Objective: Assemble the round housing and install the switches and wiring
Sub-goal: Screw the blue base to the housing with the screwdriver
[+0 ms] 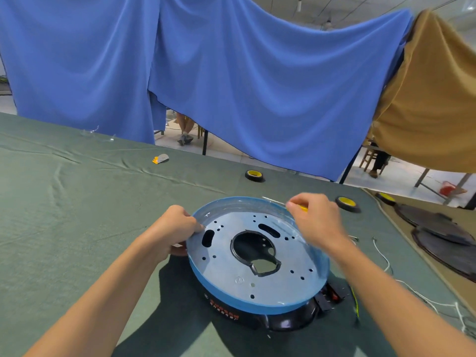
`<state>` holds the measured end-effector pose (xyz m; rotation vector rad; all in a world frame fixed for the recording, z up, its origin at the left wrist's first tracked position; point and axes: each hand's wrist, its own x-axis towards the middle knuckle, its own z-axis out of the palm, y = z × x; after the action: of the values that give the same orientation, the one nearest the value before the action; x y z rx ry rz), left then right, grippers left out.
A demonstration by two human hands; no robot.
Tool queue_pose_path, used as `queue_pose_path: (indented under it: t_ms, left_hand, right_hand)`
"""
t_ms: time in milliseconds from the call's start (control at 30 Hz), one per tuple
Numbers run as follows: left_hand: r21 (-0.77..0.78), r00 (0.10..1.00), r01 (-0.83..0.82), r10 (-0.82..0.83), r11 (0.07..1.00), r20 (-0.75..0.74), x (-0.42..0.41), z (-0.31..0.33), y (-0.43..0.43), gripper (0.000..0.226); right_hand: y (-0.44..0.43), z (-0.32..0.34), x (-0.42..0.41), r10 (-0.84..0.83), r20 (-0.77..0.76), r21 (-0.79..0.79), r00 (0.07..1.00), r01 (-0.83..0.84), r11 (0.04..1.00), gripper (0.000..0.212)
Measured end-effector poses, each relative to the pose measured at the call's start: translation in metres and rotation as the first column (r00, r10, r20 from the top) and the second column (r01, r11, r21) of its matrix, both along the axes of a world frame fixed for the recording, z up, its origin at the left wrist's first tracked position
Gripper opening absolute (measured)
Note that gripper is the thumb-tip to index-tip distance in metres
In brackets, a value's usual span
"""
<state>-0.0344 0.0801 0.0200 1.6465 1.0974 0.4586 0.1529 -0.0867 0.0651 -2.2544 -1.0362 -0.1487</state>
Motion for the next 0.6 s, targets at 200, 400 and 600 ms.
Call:
queue_pose_path:
  t_ms: [200, 400, 600]
  left_hand:
    - [-0.063, 0.999, -0.003, 0.0, 0.998, -0.045, 0.008, 0.009, -0.007, 0.007]
    - [-0.182, 1.0, -0.007, 0.008, 0.983, 0.004, 0.009, 0.014, -0.012, 0.014]
    - [-0.236, 0.997, -0.063, 0.072, 0.97, 0.028, 0.008, 0.014, -0.015, 0.018]
  right_hand:
    - [-0.017, -0.033, 0.011, -0.037, -0.118, 0.292, 0.992, 0.07, 0.954, 0.019]
    - [-0.021, -0.038, 0.012, -0.004, -0.133, 0.426, 0.991, 0.061, 0.903, 0.019]
    - [-0.023, -0.039, 0.013, -0.006, -0.197, 0.49, 0.98, 0.103, 0.866, 0.016]
